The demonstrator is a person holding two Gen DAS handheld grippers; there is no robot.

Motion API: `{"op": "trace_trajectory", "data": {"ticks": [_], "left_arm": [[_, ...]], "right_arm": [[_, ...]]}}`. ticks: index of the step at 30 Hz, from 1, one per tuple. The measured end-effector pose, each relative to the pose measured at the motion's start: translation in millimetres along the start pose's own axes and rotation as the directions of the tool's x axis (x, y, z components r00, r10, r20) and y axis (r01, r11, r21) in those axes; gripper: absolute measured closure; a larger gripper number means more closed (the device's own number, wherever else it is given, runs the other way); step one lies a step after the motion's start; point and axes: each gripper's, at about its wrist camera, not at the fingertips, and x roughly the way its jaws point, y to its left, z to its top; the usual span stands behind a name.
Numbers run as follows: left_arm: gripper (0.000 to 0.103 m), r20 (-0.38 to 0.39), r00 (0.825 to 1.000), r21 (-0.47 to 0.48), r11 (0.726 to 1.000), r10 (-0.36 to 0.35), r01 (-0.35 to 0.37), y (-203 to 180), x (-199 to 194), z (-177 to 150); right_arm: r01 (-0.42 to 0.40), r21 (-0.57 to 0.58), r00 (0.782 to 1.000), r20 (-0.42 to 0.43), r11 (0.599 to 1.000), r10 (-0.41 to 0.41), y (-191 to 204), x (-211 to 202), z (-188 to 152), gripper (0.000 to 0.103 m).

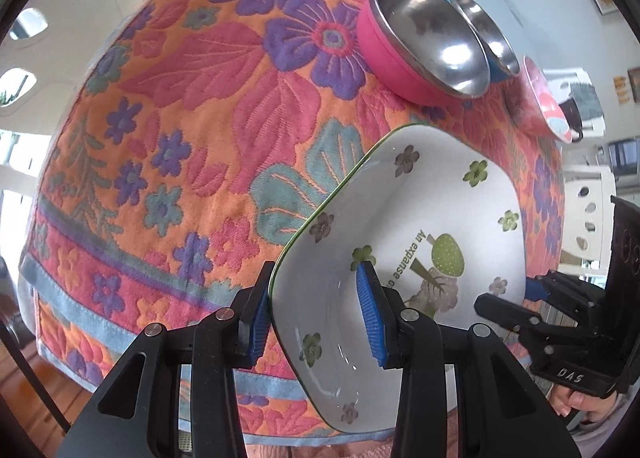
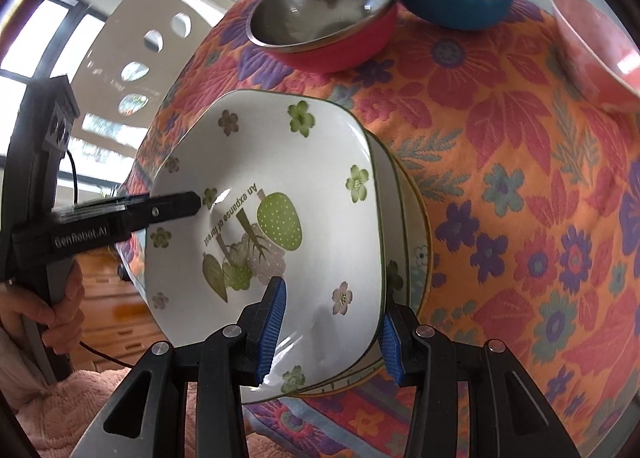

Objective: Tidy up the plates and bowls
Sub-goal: 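Release the dish and move both grippers toward the steel bowls, then grip the rim of the blue steel bowl with both grippers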

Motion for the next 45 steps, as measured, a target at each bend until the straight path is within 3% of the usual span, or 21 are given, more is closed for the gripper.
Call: {"op": "trace_trajectory", "data": {"ticks": [8,17,21,24,29,36,39,43,45], "left_arm": [[0.067,-0.002,0.998,0.05,0.997,-0.059,0.059,4,6,15],[0.067,-0.044,0.997,0.148,0.986,-0.065,0.071,-10,3,34],[0.067,-0.057,0.996,0.174,0.982,-0.067,0.075,-9,-1,37],[0.067,-0.06,0.995,0.178,0.98,-0.083,0.093,-6,-8,40],[0.067,-0.056,0.994,0.186,0.977,-0.092,0.101,-1,-21,49],[0.067,-0.053,0.997,0.197,0.978,-0.056,0.066,5,-26,66],[0.065,-0.041,0.998,0.193,0.98,-0.049,0.056,3,-28,76],[0.065,-0.05,0.998,0.212,0.976,-0.031,0.041,-8,-36,107],[0.065,-0.015,1.0,0.288,0.958,0.014,-0.009,-22,-53,132]], "right_arm": [[-0.008,0.12,1.0,0.029,0.993,0.005,-6,-9,-3,0.056],[0.046,0.202,0.998,0.043,0.978,-0.056,-4,-13,-7,0.054],[0.116,0.217,0.99,0.056,0.969,-0.131,-3,-22,-6,0.05],[0.076,0.228,0.991,0.089,0.971,-0.098,-3,-29,-6,0.05],[0.106,0.227,0.989,0.077,0.968,-0.126,1,-33,-4,0.05],[0.113,0.265,0.985,0.1,0.958,-0.144,-11,-46,-1,0.05],[0.072,0.293,0.987,0.119,0.953,-0.112,-21,-54,4,0.05],[0.04,0.233,0.991,0.113,0.972,-0.068,-26,-70,31,0.05],[0.082,0.14,0.989,0.107,0.987,-0.097,-25,-92,58,0.05]]}}
